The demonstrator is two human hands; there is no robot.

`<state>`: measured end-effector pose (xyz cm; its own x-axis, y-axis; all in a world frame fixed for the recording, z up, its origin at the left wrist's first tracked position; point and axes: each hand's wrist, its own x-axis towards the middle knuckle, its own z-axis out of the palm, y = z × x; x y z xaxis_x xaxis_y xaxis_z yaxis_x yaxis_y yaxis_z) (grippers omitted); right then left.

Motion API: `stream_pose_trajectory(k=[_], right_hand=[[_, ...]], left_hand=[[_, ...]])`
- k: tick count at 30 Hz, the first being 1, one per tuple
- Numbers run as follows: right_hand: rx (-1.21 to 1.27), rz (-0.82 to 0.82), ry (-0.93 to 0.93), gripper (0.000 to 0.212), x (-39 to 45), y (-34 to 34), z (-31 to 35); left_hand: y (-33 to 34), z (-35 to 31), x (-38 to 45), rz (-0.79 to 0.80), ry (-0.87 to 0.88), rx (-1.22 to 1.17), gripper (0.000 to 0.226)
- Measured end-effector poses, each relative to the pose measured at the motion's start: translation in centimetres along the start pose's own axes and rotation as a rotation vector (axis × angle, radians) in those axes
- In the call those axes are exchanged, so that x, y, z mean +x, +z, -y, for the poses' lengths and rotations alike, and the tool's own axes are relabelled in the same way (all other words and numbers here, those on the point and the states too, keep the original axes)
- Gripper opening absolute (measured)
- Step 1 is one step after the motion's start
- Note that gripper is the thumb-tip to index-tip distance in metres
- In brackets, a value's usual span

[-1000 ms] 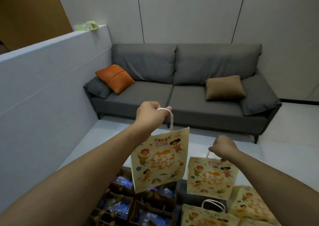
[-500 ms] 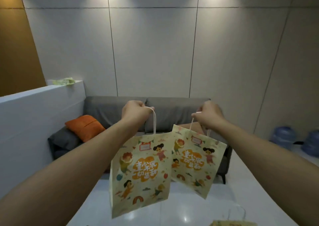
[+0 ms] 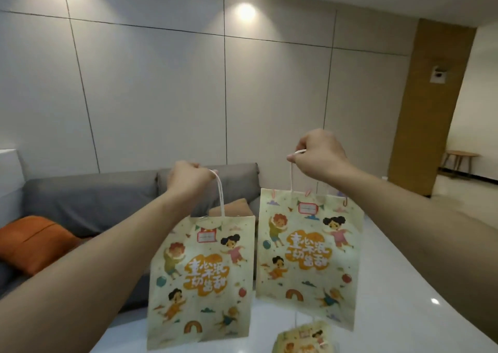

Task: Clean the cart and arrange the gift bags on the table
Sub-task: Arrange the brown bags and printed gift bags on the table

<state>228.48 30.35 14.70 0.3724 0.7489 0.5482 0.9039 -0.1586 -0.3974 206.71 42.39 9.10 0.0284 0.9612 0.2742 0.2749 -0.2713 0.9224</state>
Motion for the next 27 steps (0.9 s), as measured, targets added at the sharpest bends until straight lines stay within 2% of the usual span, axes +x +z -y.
stream_pose_trajectory(k=[3,7,12,16,21,27], right_hand=[[-0.066,0.000,0.019,0.022,-1.2,-0.5,-1.6],[-0.092,0.020,0.093,0.018,-2.2,-0.7,-4.0],[-0.108,0.076,0.179,0.017,-3.5,-0.7,-6.8],[-0.094,0.100,0.216,0.017,-4.3,0.8,-8.6],[-0.114,0.112,0.248,0.023,-4.4,3.8,-9.9],[-0.067,0.161,0.234,0.022,-4.6,7.2,-11.1]], left_hand=[[2.2,0.8,-0.7,0.005,-0.013,0.015,0.031],[5.1,2.7,-1.0,0.054,-0.020,0.050,0.036],[8.3,5.3,-1.1,0.130,-0.071,0.125,0.027],[10.4,8.1,-1.7,0.221,-0.112,0.151,0.017],[12.8,13.0,-1.8,0.314,-0.180,0.255,0.027],[14.0,19.2,-2.1,0.420,-0.247,0.366,0.018]])
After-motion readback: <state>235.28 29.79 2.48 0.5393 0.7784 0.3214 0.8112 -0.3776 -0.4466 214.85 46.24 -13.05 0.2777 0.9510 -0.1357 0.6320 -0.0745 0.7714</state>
